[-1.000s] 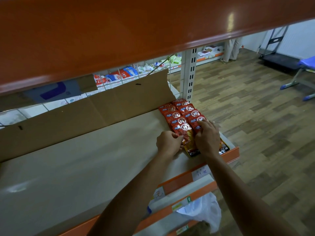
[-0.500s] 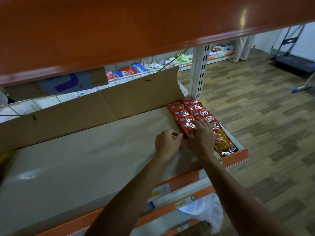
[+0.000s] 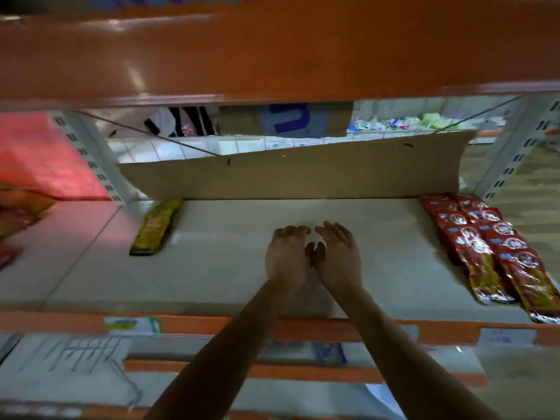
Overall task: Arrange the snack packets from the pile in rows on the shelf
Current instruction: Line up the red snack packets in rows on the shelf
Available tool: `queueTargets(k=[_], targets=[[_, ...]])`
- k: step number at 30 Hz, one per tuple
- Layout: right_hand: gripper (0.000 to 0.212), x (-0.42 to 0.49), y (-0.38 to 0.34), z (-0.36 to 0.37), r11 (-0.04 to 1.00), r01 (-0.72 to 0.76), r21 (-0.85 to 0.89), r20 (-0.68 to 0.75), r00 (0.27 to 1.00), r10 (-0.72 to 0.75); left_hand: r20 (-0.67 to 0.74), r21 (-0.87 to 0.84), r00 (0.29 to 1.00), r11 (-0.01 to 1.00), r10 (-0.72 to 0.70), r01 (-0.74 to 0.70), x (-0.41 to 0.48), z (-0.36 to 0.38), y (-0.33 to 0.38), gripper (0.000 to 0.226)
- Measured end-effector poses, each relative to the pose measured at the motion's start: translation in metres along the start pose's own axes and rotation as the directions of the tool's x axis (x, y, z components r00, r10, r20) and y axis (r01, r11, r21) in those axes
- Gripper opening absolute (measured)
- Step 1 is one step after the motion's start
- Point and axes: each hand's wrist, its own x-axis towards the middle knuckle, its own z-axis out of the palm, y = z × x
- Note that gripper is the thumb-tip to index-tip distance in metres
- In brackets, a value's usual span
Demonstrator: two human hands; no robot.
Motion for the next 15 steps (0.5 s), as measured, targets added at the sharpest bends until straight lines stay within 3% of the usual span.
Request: queueTargets(k=[9, 15], targets=[[0.040, -0.024, -0.161, 0.087, 0.986, 0.157, 0.049, 0.096, 0.982, -0.161, -0.117, 0.074, 0.987, 0.990, -0.111, 0.120, -0.043, -0.106, -0.159, 0.037], [0.038, -0.045, -0.253, 0.139, 0.973, 0.206, 0.108, 0.083, 0.973, -0.215, -0.167, 0.135, 0.964, 0.964, -0.206, 0.230, -0.068, -0.164, -0.248, 0.037]])
